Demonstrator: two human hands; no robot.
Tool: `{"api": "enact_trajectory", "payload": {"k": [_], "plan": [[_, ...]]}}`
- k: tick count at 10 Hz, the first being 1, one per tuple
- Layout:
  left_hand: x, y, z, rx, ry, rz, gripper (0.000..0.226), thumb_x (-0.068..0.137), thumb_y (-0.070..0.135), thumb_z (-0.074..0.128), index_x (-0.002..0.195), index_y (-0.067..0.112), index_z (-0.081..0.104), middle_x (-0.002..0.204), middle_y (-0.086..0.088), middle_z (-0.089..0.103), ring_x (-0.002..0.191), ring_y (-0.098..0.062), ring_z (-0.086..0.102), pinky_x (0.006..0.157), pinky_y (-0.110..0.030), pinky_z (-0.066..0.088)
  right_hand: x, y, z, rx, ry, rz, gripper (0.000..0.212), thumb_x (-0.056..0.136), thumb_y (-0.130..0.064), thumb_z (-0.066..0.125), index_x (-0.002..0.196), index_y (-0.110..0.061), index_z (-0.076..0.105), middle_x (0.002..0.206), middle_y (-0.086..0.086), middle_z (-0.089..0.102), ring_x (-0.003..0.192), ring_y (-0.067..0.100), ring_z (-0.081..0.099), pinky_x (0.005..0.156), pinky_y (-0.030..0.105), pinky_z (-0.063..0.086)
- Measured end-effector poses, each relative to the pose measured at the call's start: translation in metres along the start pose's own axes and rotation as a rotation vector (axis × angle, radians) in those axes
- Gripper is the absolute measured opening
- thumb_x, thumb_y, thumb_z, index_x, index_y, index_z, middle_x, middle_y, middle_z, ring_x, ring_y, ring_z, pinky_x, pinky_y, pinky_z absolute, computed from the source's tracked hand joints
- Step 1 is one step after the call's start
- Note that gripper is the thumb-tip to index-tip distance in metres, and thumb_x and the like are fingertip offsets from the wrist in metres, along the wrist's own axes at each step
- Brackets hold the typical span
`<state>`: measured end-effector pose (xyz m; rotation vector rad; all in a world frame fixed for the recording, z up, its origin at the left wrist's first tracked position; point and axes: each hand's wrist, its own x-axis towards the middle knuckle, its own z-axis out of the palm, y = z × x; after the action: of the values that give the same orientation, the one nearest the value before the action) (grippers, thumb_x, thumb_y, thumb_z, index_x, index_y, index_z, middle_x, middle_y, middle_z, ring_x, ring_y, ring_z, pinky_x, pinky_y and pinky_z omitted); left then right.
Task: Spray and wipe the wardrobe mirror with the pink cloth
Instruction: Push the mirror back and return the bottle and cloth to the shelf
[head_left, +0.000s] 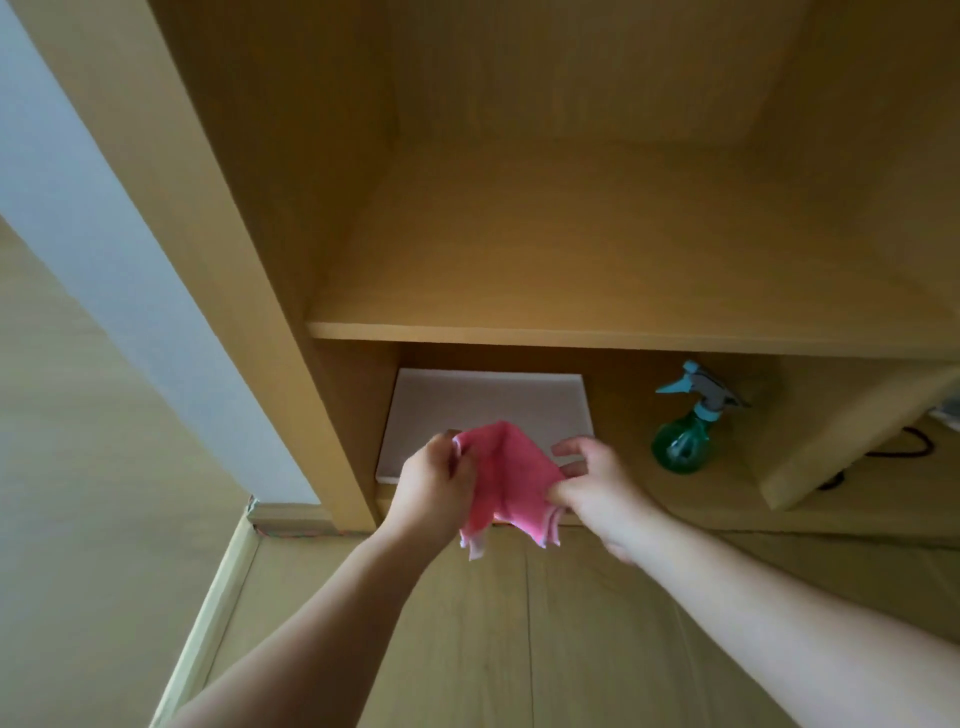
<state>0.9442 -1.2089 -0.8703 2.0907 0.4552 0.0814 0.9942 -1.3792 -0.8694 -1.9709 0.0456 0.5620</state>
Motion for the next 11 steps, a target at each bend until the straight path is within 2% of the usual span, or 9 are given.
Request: {"api": "enact_trajectory", "payload": {"k": [1, 2, 3, 4, 5, 6, 7, 8, 11], "plan": [[0.024, -0.01, -0.001, 0.119, 0.022, -0.003, 0.02, 0.097, 0.017, 0.043, 0.104, 0.009, 0.059, 0.082, -0.003, 0.062, 0.071, -0.02, 0.057, 0.051, -0.025, 0.04, 0.021, -0.001, -0.008, -0.135, 0.135, -0.035, 0.027, 0.085, 0.003, 0.062, 0.104, -0.014, 0.053, 0.104, 0.006, 0.06, 0.089, 0.018, 0.061, 0.077, 0.035, 0.056], [0.046, -0.022, 0.004, 0.168, 0.021, -0.022, 0.017, 0.099, 0.019, 0.041, 0.101, 0.013, 0.057, 0.071, 0.001, 0.055, 0.059, -0.014, 0.05, 0.045, -0.025, 0.031, 0.043, 0.0, -0.008, -0.311, 0.193, -0.097, 0.013, 0.087, 0.001, 0.06, 0.09, -0.011, 0.058, 0.093, 0.008, 0.063, 0.083, 0.022, 0.063, 0.076, 0.041, 0.058], [0.066, -0.031, 0.011, 0.214, -0.008, -0.029, 0.016, 0.099, 0.019, 0.04, 0.103, 0.014, 0.055, 0.075, -0.002, 0.056, 0.067, -0.021, 0.055, 0.054, -0.027, 0.037, 0.068, 0.006, -0.007, -0.373, 0.174, -0.12, 0.013, 0.092, -0.005, 0.056, 0.087, -0.014, 0.063, 0.089, 0.003, 0.063, 0.082, 0.02, 0.064, 0.067, 0.033, 0.056], [0.092, -0.039, 0.016, 0.289, -0.03, -0.028, 0.019, 0.099, 0.013, 0.038, 0.109, 0.016, 0.054, 0.081, 0.0, 0.056, 0.073, -0.02, 0.055, 0.063, -0.027, 0.038, 0.093, 0.006, 0.001, -0.437, 0.107, -0.204, 0.018, 0.097, -0.01, 0.051, 0.102, -0.015, 0.068, 0.099, -0.005, 0.063, 0.083, 0.011, 0.06, 0.061, 0.018, 0.045], [0.116, -0.051, 0.021, 0.358, -0.014, -0.025, 0.026, 0.096, 0.007, 0.042, 0.119, 0.009, 0.054, 0.106, -0.012, 0.063, 0.096, -0.029, 0.06, 0.073, -0.03, 0.041, 0.121, 0.005, 0.01, -0.529, 0.062, -0.271, 0.024, 0.095, -0.002, 0.051, 0.108, -0.011, 0.07, 0.096, -0.003, 0.058, 0.088, 0.012, 0.056, 0.078, 0.026, 0.047], [0.133, -0.064, 0.024, 0.349, 0.008, -0.035, 0.032, 0.089, 0.002, 0.049, 0.121, 0.005, 0.051, 0.115, -0.017, 0.06, 0.105, -0.033, 0.058, 0.084, -0.035, 0.044, 0.154, 0.012, 0.017, -0.655, 0.044, -0.333, 0.026, 0.089, 0.005, 0.052, 0.082, -0.011, 0.071, 0.088, 0.007, 0.058, 0.086, 0.022, 0.059, 0.072, 0.028, 0.042], [0.14, -0.073, 0.027, 0.386, -0.004, -0.048, 0.045, 0.085, -0.004, 0.052, 0.129, 0.004, 0.045, 0.127, -0.019, 0.052, 0.115, -0.036, 0.052, 0.092, -0.038, 0.043, 0.176, 0.028, 0.023, -0.814, 0.025, -0.321, 0.029, 0.09, -0.001, 0.05, 0.109, -0.012, 0.07, 0.123, 0.014, 0.051, 0.112, 0.029, 0.054, 0.081, 0.023, 0.039], [0.14, -0.084, 0.035, 0.496, -0.047, -0.008, 0.063, 0.088, -0.001, 0.048, 0.147, 0.012, 0.027, 0.145, -0.013, 0.036, 0.128, -0.032, 0.043, 0.102, -0.038, 0.04, 0.173, 0.041, 0.028, -0.993, -0.027, -0.338, 0.048, 0.098, -0.016, 0.047, 0.146, -0.014, 0.041, 0.16, 0.012, 0.014, 0.146, 0.028, 0.017, 0.113, 0.03, 0.024], [0.142, -0.11, 0.049, 0.862, -0.328, 0.023, 0.063, 0.095, 0.009, 0.038, 0.152, 0.01, 0.012, 0.16, -0.006, 0.008, 0.146, -0.021, 0.015, 0.115, -0.04, 0.027, 0.17, 0.059, 0.03, -1.261, -0.258, -0.241, 0.059, 0.105, -0.035, 0.023, 0.155, -0.014, -0.001, 0.163, 0.004, -0.011, 0.15, 0.023, -0.007, 0.12, 0.039, 0.003]]}}
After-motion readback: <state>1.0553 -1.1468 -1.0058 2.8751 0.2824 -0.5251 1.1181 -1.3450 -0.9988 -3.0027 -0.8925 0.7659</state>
